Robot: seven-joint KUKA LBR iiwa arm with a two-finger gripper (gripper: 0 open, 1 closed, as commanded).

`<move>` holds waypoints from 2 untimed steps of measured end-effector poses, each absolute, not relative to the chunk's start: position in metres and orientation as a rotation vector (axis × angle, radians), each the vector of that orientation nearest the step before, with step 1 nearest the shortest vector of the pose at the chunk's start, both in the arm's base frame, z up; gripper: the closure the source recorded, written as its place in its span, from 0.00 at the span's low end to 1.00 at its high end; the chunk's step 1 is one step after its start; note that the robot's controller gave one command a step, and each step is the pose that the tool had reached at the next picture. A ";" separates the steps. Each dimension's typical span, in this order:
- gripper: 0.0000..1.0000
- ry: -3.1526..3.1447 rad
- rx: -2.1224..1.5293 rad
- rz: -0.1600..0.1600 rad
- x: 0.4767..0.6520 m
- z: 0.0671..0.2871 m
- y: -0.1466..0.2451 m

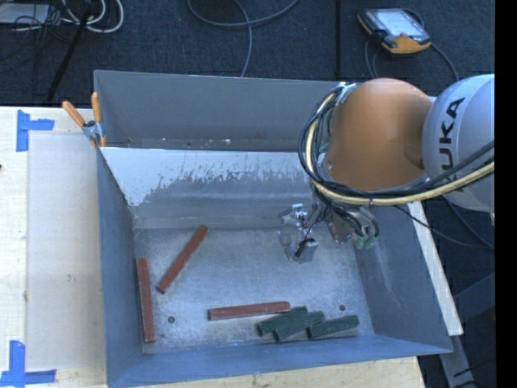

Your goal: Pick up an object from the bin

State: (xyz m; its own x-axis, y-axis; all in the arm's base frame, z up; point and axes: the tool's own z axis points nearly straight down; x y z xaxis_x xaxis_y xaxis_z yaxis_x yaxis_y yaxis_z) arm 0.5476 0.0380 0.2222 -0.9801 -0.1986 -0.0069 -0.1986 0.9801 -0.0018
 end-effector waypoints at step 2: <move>0.00 3.126 -0.312 0.001 0.546 0.219 0.039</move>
Offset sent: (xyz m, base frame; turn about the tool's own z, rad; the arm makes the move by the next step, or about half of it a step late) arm 0.0000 0.0000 0.0000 0.0000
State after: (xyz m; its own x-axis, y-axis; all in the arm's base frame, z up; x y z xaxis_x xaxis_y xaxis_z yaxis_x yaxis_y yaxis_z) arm 0.5464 0.0387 0.2187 -0.9802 -0.1978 -0.0004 -0.1978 0.9802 0.0004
